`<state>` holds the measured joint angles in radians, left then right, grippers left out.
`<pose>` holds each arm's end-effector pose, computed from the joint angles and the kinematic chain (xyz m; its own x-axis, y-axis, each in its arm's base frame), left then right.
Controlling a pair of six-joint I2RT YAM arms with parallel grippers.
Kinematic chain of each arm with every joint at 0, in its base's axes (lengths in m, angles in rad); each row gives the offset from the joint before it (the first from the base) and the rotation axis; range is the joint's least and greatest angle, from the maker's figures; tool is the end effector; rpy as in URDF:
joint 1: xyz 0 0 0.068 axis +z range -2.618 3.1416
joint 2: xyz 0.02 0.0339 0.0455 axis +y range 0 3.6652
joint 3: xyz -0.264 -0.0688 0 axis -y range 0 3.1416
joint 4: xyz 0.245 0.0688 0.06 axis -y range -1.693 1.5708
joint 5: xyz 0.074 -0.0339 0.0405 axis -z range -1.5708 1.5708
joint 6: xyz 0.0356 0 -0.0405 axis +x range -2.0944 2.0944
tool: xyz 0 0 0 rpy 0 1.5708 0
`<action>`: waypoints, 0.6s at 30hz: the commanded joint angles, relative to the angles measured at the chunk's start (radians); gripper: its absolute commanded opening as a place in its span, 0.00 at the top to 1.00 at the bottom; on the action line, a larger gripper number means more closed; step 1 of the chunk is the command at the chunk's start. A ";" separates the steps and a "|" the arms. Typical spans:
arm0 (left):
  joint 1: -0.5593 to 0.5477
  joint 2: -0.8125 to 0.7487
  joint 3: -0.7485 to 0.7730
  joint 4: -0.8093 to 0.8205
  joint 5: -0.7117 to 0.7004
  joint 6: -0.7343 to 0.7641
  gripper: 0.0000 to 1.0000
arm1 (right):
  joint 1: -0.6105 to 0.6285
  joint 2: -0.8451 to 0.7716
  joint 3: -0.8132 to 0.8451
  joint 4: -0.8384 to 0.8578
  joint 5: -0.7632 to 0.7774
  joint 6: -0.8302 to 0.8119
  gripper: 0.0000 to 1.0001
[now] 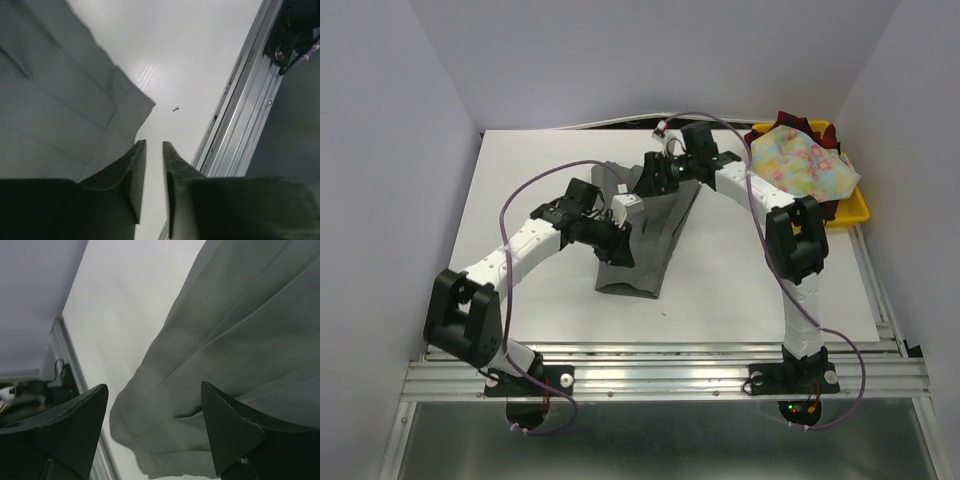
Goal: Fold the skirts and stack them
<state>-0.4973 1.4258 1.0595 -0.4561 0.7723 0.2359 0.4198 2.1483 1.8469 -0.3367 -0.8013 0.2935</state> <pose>0.2516 -0.1649 0.2701 -0.4488 0.4341 -0.7811 0.8885 0.3102 -0.3381 0.4418 0.2252 0.2604 -0.7551 -0.1166 -0.6451 -0.6184 0.4533 0.6419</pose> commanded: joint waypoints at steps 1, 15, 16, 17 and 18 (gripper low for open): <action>0.137 0.173 -0.047 -0.095 0.105 0.060 0.76 | 0.053 0.010 -0.132 0.030 -0.160 0.061 0.21; 0.221 0.656 0.016 0.005 0.096 0.003 0.87 | 0.034 0.226 -0.094 -0.194 0.081 -0.195 0.22; 0.215 0.630 0.008 0.019 0.108 0.002 0.86 | 0.034 0.237 -0.074 -0.232 0.105 -0.223 0.22; 0.194 0.566 0.004 0.028 0.107 0.012 0.85 | 0.034 0.237 -0.036 -0.248 0.131 -0.255 0.22; 0.181 0.530 0.000 0.025 0.111 0.026 0.82 | 0.034 0.234 -0.019 -0.260 0.135 -0.273 0.22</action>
<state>-0.2817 2.0315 1.0817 -0.5468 1.0599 0.2005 0.4606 2.3249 1.7622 -0.4988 -0.8700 0.1795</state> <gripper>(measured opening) 0.153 0.774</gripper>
